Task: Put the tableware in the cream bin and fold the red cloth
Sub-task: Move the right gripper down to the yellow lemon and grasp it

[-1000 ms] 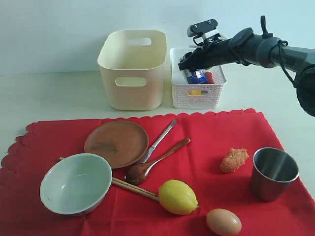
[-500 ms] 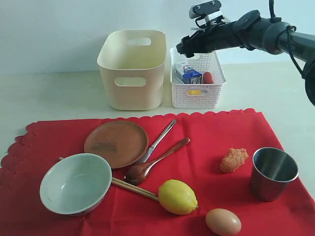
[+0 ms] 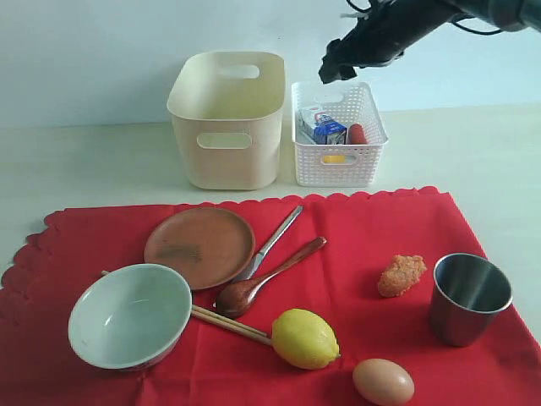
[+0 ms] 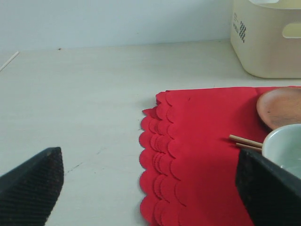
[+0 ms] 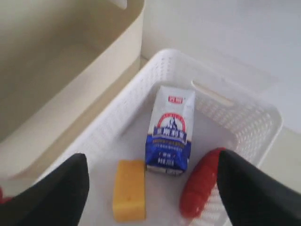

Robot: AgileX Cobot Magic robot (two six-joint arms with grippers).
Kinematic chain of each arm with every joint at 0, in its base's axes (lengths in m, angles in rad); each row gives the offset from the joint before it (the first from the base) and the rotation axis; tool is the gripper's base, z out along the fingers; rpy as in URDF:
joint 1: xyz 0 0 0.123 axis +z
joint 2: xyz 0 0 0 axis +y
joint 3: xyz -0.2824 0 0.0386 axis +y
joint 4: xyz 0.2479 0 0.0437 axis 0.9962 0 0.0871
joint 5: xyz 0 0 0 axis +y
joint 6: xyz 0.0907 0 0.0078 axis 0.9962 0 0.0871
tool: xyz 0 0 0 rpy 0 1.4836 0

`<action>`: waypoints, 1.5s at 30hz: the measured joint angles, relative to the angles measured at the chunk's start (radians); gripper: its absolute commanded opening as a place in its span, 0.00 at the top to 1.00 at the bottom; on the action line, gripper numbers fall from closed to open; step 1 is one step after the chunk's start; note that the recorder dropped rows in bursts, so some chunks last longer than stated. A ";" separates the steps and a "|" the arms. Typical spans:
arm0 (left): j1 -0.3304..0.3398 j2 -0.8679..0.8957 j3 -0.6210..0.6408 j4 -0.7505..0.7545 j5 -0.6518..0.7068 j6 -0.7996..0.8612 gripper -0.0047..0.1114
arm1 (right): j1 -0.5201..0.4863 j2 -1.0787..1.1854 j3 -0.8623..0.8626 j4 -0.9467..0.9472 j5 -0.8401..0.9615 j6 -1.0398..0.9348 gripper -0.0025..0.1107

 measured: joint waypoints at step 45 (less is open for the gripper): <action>0.000 0.000 0.000 0.000 0.000 0.000 0.15 | 0.127 -0.611 0.868 -0.136 0.077 0.167 0.37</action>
